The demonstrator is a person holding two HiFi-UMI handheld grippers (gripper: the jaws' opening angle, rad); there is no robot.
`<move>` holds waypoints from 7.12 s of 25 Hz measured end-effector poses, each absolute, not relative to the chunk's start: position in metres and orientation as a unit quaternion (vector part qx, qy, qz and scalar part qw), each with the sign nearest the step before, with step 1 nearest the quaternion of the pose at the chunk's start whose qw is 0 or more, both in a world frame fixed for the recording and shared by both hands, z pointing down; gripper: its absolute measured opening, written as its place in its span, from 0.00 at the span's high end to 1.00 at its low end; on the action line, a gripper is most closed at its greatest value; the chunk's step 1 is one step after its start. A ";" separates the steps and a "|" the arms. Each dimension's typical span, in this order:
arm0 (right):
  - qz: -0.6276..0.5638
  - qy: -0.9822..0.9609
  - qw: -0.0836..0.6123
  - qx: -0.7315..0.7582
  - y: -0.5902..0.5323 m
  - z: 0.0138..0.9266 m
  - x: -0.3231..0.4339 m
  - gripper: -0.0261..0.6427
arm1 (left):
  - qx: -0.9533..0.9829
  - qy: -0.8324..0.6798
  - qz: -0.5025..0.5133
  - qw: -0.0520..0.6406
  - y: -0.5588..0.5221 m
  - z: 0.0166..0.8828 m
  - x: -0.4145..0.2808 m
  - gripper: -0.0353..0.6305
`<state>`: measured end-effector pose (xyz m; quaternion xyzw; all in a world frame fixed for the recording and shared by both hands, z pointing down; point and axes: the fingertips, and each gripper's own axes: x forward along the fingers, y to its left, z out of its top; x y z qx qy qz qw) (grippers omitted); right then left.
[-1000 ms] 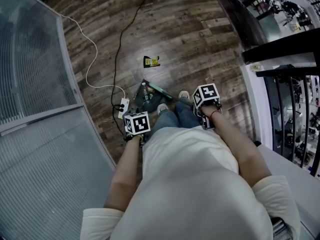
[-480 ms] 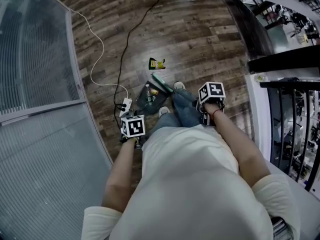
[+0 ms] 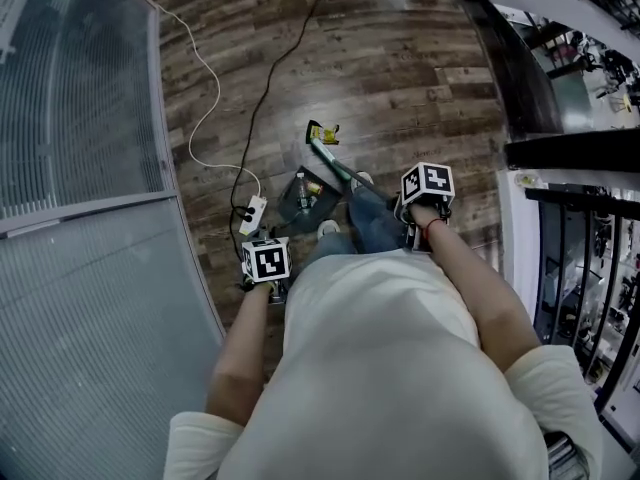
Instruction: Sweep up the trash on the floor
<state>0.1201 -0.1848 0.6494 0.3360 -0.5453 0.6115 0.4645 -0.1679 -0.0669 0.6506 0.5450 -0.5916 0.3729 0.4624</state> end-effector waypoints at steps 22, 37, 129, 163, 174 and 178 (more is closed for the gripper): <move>0.591 -0.572 0.482 0.303 -0.276 0.654 0.123 0.82 | 0.508 -0.636 0.359 0.457 -0.116 0.641 -0.156 0.81; 0.562 -0.597 0.469 0.328 -0.346 0.649 0.141 0.82 | 0.482 -0.665 0.340 0.458 -0.177 0.648 -0.150 0.81; 0.403 -0.611 0.671 0.122 -0.300 0.677 0.122 0.82 | 0.451 -0.665 0.359 0.474 -0.192 0.664 -0.148 0.80; 0.558 -0.581 0.522 0.281 -0.368 0.686 0.150 0.82 | 0.449 -0.667 0.374 0.463 -0.189 0.664 -0.127 0.80; 0.586 -0.557 0.479 0.342 -0.392 0.695 0.163 0.82 | 0.447 -0.667 0.374 0.464 -0.189 0.664 -0.126 0.80; 0.585 -0.549 0.482 0.351 -0.396 0.699 0.168 0.82 | 0.447 -0.666 0.374 0.466 -0.188 0.664 -0.130 0.80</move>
